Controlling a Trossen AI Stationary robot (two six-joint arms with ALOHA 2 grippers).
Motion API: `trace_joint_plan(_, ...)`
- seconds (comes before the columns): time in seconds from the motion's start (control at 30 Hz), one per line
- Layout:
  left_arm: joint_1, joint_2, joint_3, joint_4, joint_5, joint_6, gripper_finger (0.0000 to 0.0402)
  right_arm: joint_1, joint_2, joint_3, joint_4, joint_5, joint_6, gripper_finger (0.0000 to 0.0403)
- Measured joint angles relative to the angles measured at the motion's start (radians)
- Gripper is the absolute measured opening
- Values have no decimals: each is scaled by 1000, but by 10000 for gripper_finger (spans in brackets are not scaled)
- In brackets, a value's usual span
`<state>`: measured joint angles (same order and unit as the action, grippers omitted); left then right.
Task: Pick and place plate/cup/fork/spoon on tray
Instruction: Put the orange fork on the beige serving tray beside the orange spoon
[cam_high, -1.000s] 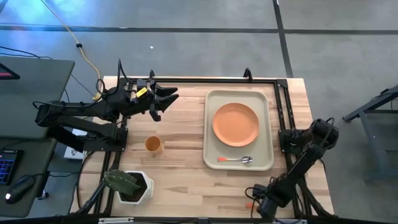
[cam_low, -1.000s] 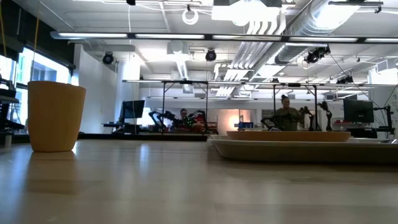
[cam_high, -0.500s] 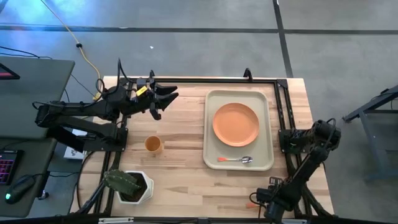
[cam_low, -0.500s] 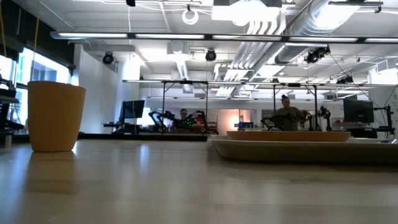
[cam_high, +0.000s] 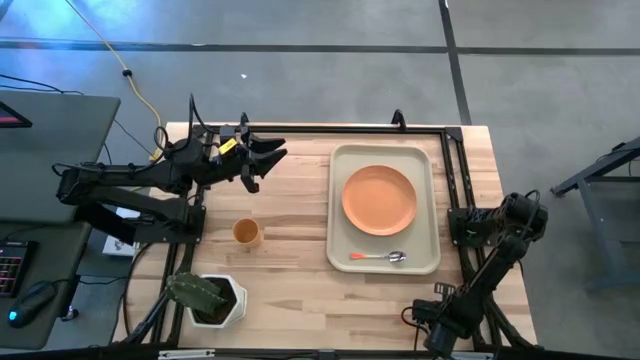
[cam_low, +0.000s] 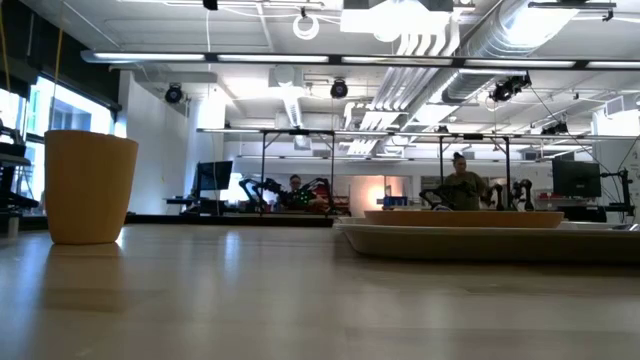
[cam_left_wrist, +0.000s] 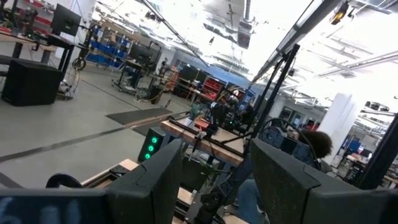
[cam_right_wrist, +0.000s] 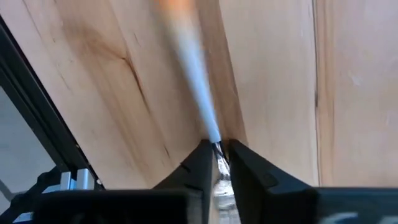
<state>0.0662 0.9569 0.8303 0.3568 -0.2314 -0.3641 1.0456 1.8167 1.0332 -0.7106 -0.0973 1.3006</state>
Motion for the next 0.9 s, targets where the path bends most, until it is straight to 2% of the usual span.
trace_joint_plan(0.17,0,0,0,-1,0,3,179,-1,-22,-2,3,14,-1,5)
trace_joint_plan(0.37,0,0,0,0,0,8,179,-8,-40,-3,11,94,0,9)
trace_joint_plan(0.67,0,0,0,0,0,2,179,-27,-57,-3,41,81,-9,4)
trace_joint_plan(0.9,0,0,0,-1,0,2,179,-33,-166,-3,18,105,-31,4)
